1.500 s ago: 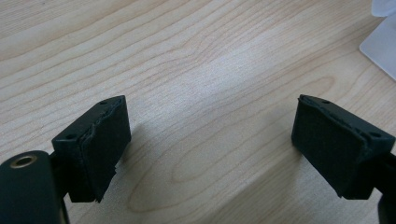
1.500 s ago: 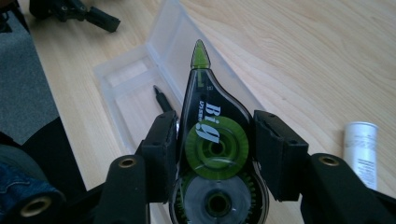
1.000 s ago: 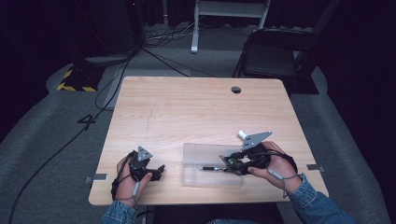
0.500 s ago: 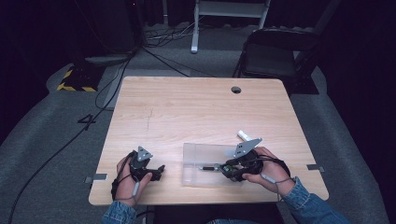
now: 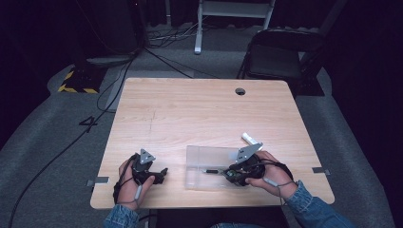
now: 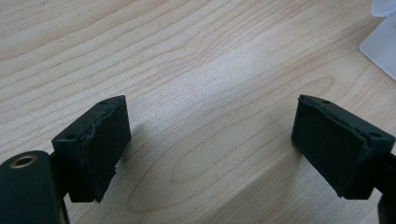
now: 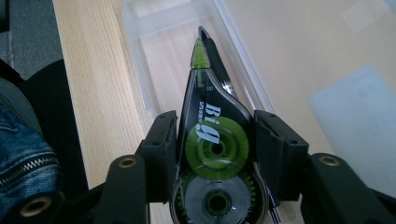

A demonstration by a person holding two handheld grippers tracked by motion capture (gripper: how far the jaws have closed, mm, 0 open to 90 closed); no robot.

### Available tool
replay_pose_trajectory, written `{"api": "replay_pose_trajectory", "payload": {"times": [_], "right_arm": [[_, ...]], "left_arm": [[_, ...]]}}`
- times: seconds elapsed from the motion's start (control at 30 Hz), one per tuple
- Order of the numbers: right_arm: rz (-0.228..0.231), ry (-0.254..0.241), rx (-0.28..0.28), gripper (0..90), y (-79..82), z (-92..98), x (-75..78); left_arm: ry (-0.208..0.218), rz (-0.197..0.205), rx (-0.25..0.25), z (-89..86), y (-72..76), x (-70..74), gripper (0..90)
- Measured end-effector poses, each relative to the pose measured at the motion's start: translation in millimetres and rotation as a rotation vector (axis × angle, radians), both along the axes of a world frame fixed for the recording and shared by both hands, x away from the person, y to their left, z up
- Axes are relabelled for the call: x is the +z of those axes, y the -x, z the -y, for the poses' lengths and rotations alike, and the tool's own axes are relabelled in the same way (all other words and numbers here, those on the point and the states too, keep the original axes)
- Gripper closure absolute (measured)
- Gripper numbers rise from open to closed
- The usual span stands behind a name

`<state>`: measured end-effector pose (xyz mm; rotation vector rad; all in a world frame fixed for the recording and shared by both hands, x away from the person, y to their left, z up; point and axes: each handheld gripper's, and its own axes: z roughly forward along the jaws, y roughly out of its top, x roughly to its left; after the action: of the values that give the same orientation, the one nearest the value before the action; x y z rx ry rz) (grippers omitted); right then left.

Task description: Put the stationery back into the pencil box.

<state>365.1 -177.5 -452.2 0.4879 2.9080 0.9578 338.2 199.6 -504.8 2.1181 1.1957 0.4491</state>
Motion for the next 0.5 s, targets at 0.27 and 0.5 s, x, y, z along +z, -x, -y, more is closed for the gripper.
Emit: {"api": "replay_pose_trajectory", "payload": {"times": [0.27, 0.5], "right_arm": [[-0.002, 0.025, 0.018, 52.1, 0.2, 0.3, -4.9], [-0.016, 0.028, 0.018, 51.9, -0.1, -0.1, -7.8]], "left_arm": [[0.000, 0.000, 0.000, 0.0, 0.0, 0.0, 12.2], [0.000, 0.000, 0.000, 0.0, 0.0, 0.0, 12.2]]}}
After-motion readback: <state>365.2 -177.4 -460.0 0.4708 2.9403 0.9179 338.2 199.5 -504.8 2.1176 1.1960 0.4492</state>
